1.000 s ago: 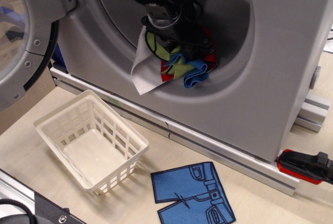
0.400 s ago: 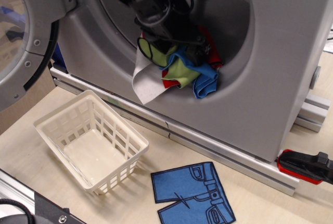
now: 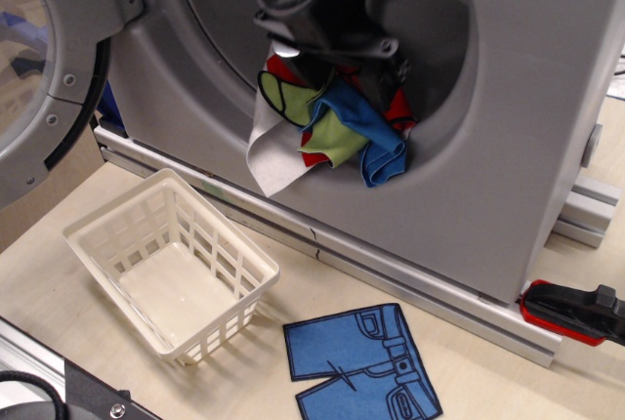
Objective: Put clothes in laundry machine
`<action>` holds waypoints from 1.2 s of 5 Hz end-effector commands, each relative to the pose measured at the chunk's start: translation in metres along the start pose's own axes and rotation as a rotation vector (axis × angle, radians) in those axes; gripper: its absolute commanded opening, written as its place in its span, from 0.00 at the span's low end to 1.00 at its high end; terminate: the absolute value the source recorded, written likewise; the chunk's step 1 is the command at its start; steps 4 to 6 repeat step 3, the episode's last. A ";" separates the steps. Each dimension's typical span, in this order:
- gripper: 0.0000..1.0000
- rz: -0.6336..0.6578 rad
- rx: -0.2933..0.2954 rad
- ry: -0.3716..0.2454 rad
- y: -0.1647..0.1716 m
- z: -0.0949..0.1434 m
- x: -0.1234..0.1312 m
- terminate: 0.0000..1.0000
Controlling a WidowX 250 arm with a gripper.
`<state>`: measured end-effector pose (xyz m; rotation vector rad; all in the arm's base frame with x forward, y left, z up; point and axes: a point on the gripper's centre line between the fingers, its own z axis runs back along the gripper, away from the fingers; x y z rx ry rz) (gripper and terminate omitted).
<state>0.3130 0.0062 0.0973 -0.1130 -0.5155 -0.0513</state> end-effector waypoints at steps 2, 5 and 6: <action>1.00 -0.046 -0.016 -0.013 -0.013 0.028 0.007 0.00; 1.00 -0.046 -0.016 -0.013 -0.013 0.028 0.007 1.00; 1.00 -0.046 -0.016 -0.013 -0.013 0.028 0.007 1.00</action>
